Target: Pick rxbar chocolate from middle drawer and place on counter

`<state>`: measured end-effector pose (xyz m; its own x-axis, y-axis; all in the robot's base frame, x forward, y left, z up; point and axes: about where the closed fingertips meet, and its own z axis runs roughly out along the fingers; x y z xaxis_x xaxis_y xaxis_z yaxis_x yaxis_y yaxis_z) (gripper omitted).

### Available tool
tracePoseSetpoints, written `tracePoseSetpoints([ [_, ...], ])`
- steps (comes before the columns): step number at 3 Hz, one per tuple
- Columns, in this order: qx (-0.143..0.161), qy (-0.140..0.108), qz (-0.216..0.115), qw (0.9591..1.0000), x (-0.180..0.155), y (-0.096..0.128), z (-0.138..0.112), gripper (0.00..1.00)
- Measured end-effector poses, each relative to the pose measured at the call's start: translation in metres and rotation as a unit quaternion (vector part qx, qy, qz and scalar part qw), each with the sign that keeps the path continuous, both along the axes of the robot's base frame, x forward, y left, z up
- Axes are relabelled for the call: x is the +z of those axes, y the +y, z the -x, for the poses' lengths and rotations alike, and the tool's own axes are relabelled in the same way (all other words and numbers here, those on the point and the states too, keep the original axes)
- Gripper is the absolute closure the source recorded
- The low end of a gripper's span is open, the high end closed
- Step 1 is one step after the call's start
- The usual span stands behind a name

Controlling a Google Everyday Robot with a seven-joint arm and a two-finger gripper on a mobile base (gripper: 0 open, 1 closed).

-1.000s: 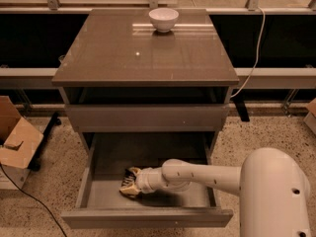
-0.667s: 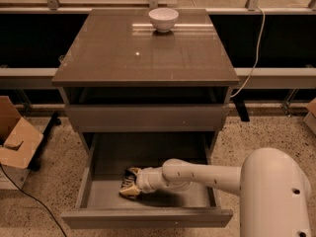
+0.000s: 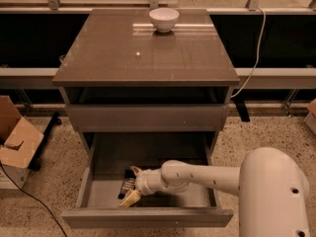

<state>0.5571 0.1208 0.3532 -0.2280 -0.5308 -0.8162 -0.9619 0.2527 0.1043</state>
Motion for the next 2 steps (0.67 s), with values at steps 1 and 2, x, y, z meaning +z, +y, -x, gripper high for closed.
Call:
tracePoseSetpoints([
  [1,0.020,-0.016,0.011,0.9996,0.0026,0.0010,0.0027,0.00],
  [2,0.026,-0.023,0.016,0.9993,0.0028,0.0011,0.0031,0.00],
])
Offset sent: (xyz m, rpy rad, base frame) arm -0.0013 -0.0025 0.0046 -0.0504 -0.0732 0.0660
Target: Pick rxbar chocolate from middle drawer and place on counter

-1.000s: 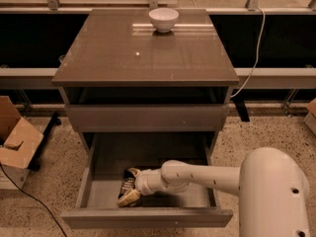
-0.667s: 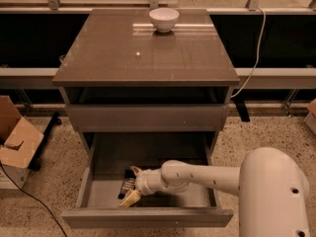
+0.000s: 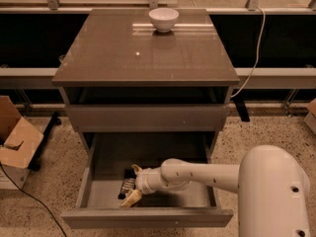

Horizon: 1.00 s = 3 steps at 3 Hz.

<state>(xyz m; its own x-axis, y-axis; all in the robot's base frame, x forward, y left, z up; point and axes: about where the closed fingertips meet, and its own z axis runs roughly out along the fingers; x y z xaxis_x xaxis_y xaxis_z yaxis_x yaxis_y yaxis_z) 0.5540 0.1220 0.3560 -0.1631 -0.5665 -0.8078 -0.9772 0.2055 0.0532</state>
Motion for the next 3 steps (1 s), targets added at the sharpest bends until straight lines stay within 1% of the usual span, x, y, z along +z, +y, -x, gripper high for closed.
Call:
tracePoseSetpoints([
  [1,0.005,-0.008,0.006,0.9999,-0.0031,0.0005,-0.0002,0.00],
  [2,0.008,-0.013,0.011,0.9998,-0.0058,0.0005,-0.0002,0.18],
  [3,0.008,-0.019,0.013,0.9997,-0.0051,0.0003,0.0007,0.41],
])
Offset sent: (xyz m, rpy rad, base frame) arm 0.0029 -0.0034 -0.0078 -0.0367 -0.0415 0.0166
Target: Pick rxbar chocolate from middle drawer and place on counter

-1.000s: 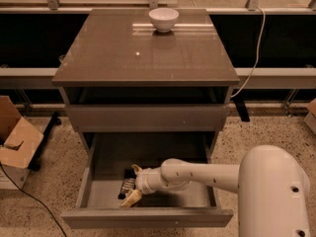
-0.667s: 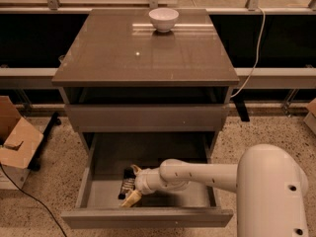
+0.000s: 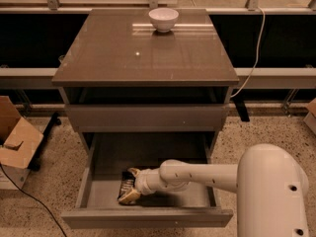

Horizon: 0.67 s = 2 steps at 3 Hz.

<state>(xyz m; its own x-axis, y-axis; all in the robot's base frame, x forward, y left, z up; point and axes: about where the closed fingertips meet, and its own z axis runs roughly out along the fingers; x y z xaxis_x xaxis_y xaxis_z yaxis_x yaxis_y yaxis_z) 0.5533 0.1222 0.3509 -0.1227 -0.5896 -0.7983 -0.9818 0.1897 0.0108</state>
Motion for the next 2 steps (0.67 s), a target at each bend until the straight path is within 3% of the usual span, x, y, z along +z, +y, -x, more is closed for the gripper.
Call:
tracePoseSetpoints([
  [1,0.004,-0.011,-0.004,0.9999,0.007,0.001,0.004,0.72],
  [2,0.011,-0.018,-0.018,0.9996,0.018,0.002,0.008,0.95],
])
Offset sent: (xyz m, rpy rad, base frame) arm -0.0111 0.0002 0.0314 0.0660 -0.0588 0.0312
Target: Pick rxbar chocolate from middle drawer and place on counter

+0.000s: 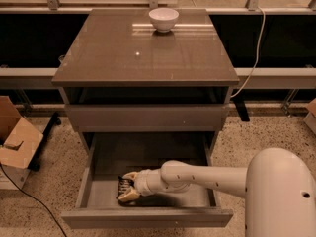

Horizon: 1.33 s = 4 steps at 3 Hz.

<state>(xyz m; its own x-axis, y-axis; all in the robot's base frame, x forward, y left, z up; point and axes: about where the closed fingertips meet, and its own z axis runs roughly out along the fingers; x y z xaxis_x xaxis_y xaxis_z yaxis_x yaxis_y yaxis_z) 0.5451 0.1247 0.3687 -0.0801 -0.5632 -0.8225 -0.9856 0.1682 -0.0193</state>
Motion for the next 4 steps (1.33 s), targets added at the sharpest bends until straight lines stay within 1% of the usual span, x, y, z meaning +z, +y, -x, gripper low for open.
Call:
tracePoseSetpoints([
  [1,0.012,-0.009,-0.021,0.9997,0.021,0.001,0.012,1.00],
  [2,0.012,-0.034,-0.022,0.9991,0.082,-0.002,0.038,1.00],
  [3,0.007,-0.042,0.014,0.9990,0.143,0.003,0.092,1.00],
  [4,-0.003,-0.016,0.043,0.9990,0.174,0.005,0.140,1.00],
])
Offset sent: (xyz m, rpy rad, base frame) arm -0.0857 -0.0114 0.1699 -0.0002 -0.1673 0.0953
